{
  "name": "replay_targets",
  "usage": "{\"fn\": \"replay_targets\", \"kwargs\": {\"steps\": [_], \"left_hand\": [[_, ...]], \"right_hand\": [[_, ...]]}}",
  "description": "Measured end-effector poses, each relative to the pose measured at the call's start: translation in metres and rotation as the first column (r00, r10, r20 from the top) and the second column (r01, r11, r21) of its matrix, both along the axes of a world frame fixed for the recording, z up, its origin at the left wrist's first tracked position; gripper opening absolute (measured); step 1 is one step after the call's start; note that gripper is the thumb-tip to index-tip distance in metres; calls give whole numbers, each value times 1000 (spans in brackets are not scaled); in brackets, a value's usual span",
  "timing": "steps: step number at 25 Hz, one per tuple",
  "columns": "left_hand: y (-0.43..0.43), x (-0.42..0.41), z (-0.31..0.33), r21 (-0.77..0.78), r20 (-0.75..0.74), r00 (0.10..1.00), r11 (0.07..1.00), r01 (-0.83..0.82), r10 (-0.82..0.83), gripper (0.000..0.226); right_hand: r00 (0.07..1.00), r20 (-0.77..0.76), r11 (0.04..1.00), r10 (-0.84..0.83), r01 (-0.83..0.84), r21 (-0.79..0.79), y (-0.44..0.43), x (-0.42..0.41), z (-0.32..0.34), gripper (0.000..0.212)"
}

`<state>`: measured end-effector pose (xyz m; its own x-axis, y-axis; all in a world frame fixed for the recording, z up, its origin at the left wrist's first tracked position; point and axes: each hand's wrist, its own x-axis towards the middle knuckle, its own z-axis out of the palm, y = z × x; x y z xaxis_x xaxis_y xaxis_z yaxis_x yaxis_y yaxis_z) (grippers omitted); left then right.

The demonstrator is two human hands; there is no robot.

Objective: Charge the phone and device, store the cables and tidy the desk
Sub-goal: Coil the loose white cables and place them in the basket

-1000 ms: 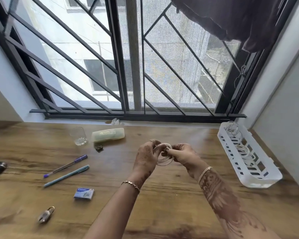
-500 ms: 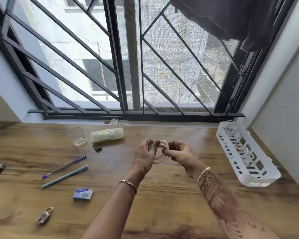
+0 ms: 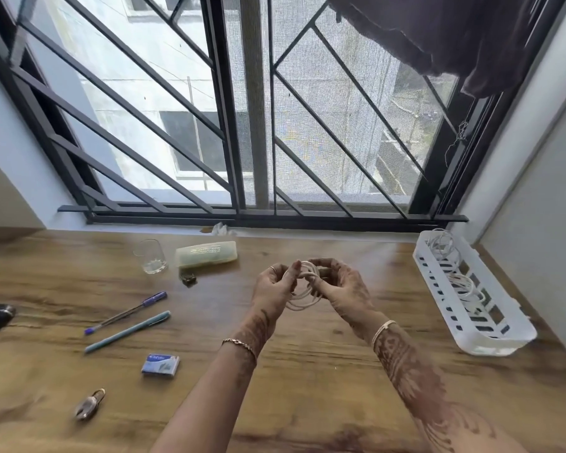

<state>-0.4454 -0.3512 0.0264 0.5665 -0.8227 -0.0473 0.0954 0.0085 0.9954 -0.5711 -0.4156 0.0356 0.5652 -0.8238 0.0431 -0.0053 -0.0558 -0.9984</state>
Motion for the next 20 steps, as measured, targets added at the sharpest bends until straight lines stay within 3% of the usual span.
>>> {"fn": "replay_targets", "kwargs": {"steps": [6,10,14,20], "left_hand": [[-3,0,-3,17,46,999,1000,5,-6,17],[-6,3,-4,50,98,995,999,19,-23,21],[-8,-4,0,57,-57,994,993,100,-97,26],[-11,0,-8,2,-256,963,996,85,-82,32]], "right_hand": [[998,8,994,-55,56,-91,-2,-1,1,18],[998,34,998,-56,56,-2,-2,-1,1,18],[986,150,986,-68,44,162,-1,2,0,20],[998,17,998,-58,58,5,6,3,-3,15]]}}
